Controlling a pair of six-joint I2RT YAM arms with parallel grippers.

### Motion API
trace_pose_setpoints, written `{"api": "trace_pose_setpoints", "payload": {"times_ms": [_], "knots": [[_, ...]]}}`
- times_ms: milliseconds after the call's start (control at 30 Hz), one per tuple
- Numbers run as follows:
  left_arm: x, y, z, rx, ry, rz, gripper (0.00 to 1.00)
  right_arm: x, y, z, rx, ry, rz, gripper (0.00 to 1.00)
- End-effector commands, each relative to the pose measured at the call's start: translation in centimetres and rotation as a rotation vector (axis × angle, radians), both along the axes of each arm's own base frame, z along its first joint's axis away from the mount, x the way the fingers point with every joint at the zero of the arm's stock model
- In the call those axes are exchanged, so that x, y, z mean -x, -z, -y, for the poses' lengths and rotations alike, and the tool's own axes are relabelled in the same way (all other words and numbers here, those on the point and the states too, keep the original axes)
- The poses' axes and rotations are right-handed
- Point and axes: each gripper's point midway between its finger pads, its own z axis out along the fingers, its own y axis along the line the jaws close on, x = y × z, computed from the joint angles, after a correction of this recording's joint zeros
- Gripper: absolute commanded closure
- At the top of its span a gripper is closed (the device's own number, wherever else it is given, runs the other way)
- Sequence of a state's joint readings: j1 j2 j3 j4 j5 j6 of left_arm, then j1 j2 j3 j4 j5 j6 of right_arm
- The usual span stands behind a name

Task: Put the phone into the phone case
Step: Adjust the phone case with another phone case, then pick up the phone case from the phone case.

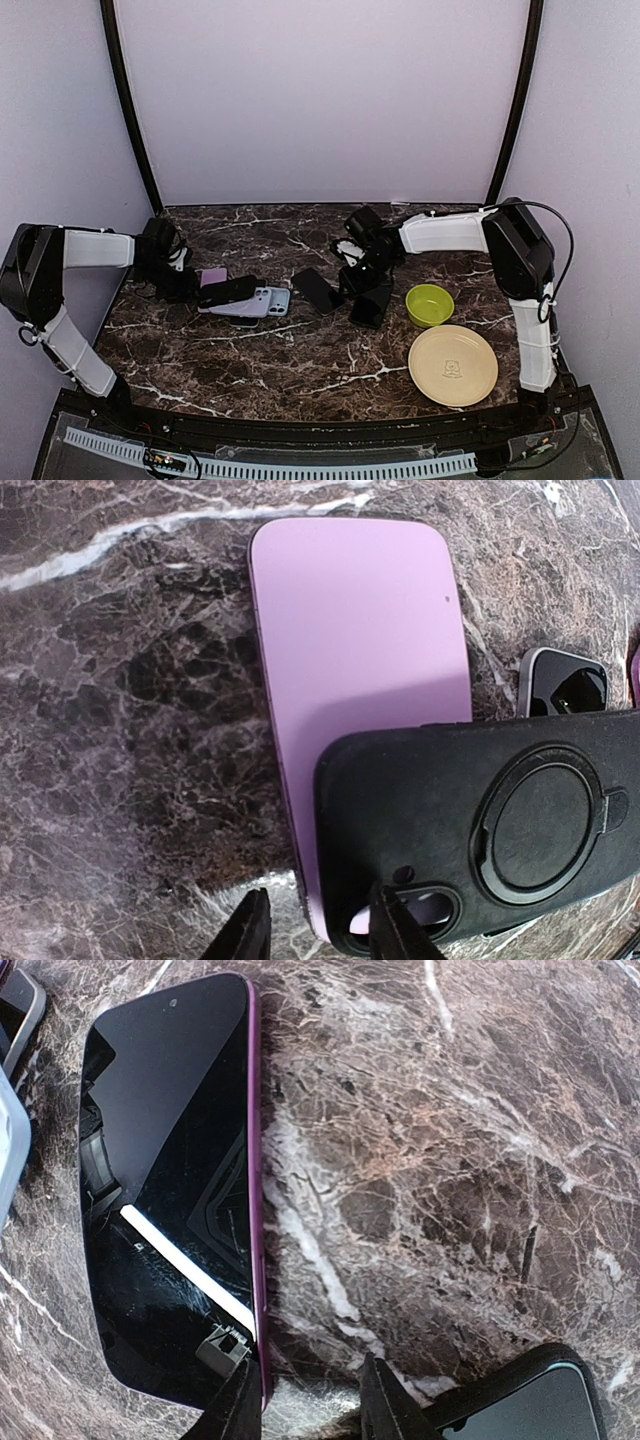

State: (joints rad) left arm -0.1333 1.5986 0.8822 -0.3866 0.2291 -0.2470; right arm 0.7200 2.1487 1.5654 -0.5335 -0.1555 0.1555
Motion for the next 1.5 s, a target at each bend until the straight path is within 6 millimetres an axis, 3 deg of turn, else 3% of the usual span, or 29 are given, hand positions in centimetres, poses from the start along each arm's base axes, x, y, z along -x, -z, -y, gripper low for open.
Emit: {"api": "trace_pose_setpoints", "payload": {"times_ms": [0, 367, 733, 1000, 1133, 1333, 1467], "knots": [[1.0, 0.9, 0.6, 0.031, 0.022, -0.062, 0.66, 0.1, -1.1, -0.1, -0.004, -0.002, 0.033, 0.64], [1.7, -1.0, 1.1, 0.052, 0.057, 0.0, 0.64, -0.1, -1.2, 0.1, 0.009, 0.003, 0.035, 0.64], [2.0, -0.9, 1.6, 0.06, 0.075, -0.004, 0.65, 0.2, -0.8, 0.4, 0.019, 0.004, 0.026, 0.64], [2.4, 0.5, 1.9, 0.043, 0.089, -0.057, 0.65, 0.1, -1.0, 0.3, 0.013, 0.004, 0.033, 0.64], [1.9, 0.6, 1.8, 0.031, 0.087, -0.057, 0.73, 0.1, -1.1, 0.3, 0.008, 0.004, 0.036, 0.64], [1.7, 0.5, 1.9, 0.032, 0.111, -0.058, 0.96, 0.3, -1.1, 0.5, 0.008, 0.001, 0.038, 0.64], [1.7, -0.1, 1.5, -0.011, 0.122, -0.03, 1.0, 0.3, -1.7, 0.5, 0.005, -0.001, 0.045, 0.64]]}}
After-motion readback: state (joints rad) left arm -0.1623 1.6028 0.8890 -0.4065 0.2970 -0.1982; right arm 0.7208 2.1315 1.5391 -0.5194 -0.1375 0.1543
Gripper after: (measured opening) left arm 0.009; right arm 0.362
